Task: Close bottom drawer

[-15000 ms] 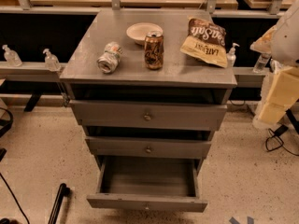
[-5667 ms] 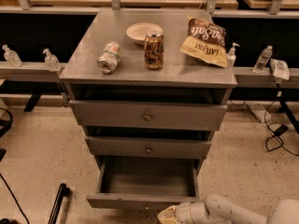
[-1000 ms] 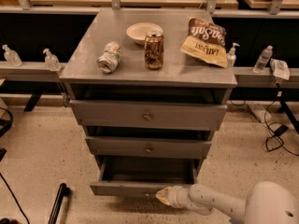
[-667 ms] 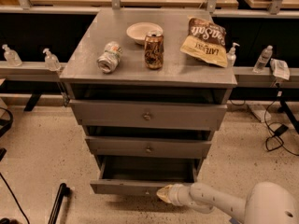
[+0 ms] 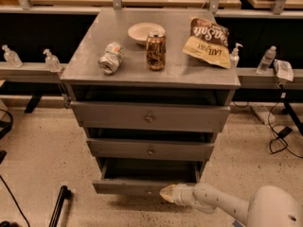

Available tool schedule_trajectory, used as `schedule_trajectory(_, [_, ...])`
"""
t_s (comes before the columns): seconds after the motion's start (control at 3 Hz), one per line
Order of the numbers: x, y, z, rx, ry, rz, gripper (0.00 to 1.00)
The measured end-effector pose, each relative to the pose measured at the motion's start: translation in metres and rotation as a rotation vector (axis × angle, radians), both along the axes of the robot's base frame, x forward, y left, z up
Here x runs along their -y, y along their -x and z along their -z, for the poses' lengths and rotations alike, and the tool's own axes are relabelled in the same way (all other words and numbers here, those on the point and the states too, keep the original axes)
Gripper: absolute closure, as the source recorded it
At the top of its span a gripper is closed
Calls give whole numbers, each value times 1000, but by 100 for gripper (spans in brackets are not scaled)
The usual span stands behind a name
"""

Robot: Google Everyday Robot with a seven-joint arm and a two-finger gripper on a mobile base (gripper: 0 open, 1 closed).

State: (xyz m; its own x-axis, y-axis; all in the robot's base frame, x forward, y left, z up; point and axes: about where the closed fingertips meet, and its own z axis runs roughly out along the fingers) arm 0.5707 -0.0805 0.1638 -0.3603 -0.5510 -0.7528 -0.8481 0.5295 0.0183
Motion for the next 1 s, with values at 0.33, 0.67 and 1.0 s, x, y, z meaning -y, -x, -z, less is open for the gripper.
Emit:
schedule_trajectory(0.33, [0,2,0,0,0,0,100])
schedule_trajectory(0.67, [-1,-16,-4,15,-15,2,100])
schedule_trajectory(1.0, [-4,-29,-4,20,-16,2,100])
